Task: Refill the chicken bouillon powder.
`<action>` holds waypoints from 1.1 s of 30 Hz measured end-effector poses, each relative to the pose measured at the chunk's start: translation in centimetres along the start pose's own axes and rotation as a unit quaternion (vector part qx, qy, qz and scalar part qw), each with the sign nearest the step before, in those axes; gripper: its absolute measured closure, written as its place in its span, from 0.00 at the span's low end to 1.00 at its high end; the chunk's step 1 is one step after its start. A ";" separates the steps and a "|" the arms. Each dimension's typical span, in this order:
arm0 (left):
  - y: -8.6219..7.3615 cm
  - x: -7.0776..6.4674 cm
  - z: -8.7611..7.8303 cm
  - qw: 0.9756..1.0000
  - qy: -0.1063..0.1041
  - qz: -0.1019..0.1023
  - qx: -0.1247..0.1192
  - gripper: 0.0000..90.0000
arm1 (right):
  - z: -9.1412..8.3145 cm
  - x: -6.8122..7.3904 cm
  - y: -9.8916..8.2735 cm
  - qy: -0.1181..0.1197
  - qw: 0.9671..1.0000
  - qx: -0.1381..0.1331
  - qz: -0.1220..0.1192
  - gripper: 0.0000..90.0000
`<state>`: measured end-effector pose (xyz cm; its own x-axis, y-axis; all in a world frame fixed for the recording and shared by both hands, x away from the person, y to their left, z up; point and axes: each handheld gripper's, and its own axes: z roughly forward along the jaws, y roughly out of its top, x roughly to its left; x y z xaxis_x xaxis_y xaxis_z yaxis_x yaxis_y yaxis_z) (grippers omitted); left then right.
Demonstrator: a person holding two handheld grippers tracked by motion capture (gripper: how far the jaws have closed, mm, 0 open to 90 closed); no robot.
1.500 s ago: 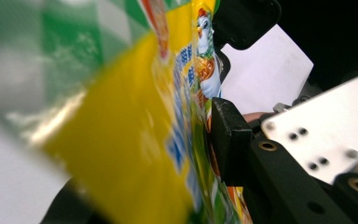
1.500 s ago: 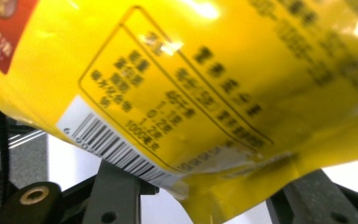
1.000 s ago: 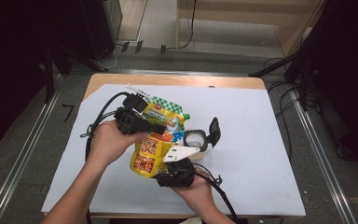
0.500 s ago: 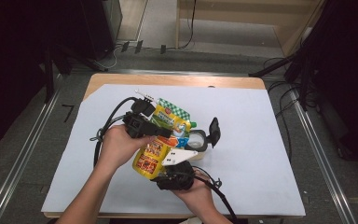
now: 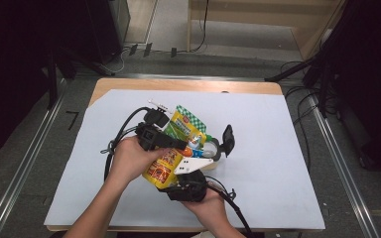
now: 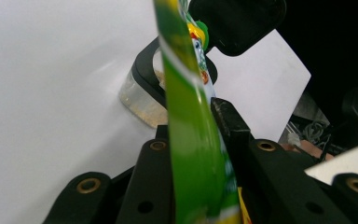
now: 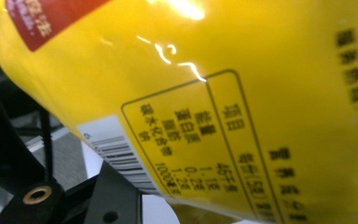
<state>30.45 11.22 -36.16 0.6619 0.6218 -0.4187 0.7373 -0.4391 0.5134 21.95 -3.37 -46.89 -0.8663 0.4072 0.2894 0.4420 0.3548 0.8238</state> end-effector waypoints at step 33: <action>-0.4 -0.1 -0.1 0.999 -0.007 -0.020 0.038 0.97 | 0.8 1.6 0.1 -0.026 0.997 0.044 -0.055 0.59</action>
<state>30.13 11.40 -36.25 0.6329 0.6312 -0.4483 0.7712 -0.4627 0.4372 20.80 -2.01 -46.71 -0.8986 0.4040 0.1710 0.3649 0.4719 0.8026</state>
